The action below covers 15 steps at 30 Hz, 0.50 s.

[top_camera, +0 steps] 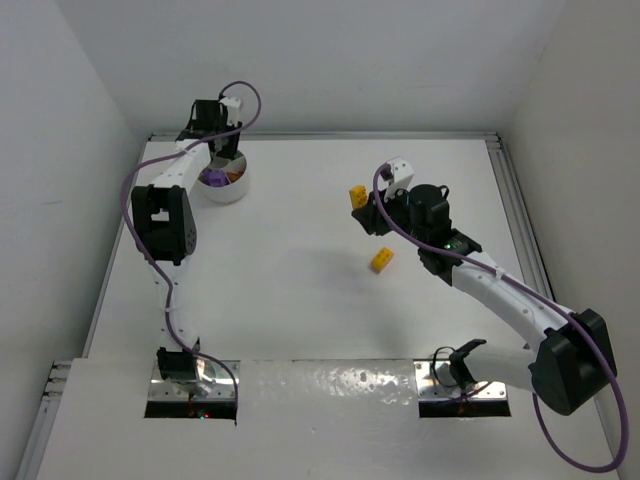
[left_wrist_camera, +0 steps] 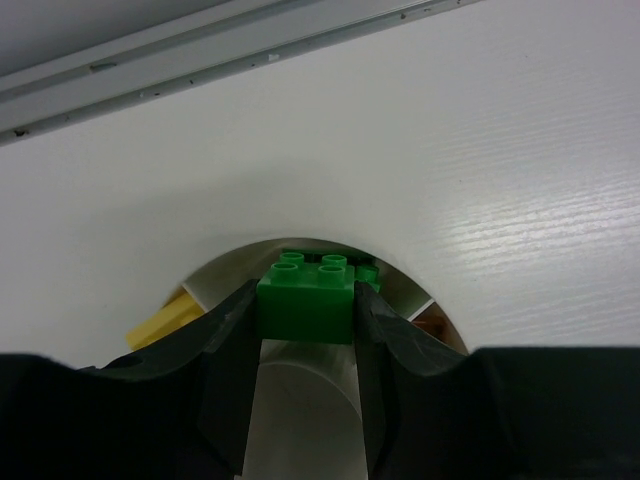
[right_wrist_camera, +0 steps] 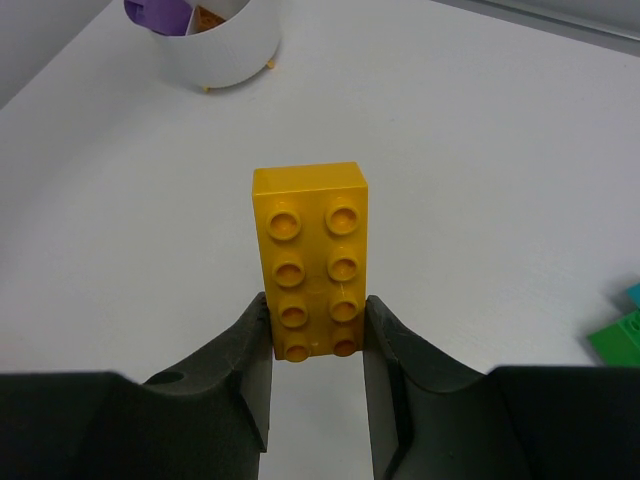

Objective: Sort the legos into containers by color

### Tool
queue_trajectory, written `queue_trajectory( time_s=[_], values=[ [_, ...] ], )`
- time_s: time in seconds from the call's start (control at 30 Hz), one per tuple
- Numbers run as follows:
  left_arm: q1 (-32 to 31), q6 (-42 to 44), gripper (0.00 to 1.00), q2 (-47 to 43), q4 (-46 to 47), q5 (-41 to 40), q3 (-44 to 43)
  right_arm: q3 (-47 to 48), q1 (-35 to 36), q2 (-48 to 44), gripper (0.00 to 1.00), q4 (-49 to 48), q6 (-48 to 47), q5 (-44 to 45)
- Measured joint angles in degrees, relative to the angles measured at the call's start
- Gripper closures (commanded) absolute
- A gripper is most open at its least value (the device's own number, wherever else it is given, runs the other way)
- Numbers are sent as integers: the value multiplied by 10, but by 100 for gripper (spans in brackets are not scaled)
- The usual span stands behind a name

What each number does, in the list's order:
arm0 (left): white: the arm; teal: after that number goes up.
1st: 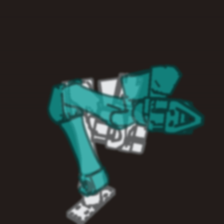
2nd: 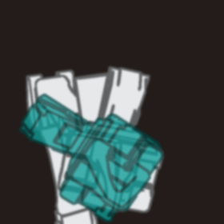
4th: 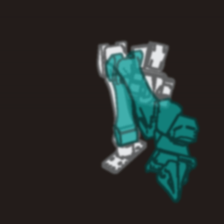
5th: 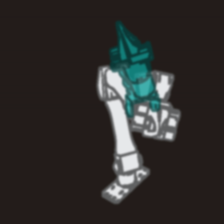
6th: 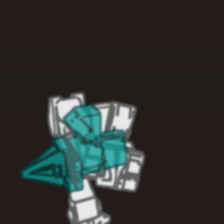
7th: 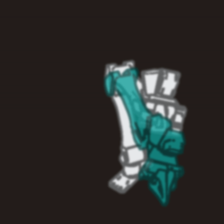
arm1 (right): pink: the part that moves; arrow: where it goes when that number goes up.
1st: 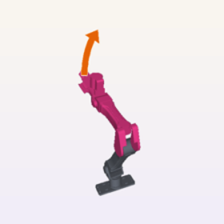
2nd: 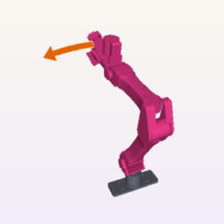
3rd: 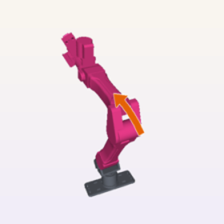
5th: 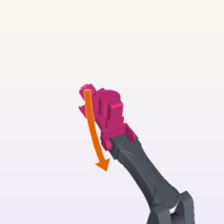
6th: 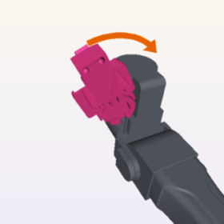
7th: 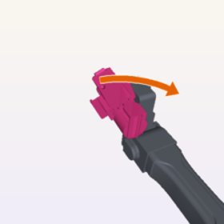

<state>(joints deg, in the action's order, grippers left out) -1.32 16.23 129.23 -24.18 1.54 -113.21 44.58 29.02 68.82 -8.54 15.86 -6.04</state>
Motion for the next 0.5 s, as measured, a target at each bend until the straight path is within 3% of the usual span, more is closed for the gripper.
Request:
queue_trajectory(
  time_s=[0.1, 0.27, 0.5],
  values=[
    [0, -1, 52, 0, 1, -1, 1, 0, 0, 0, 100, 6, 0, 0],
    [0, 0, 41, 0, 1, -2, 5, 0, 0, 0, 100, 18, -7, 0],
    [0, 0, 40, -21, 16, -2, 15, 3, 0, 0, 100, 30, -19, -5]
  ],
)
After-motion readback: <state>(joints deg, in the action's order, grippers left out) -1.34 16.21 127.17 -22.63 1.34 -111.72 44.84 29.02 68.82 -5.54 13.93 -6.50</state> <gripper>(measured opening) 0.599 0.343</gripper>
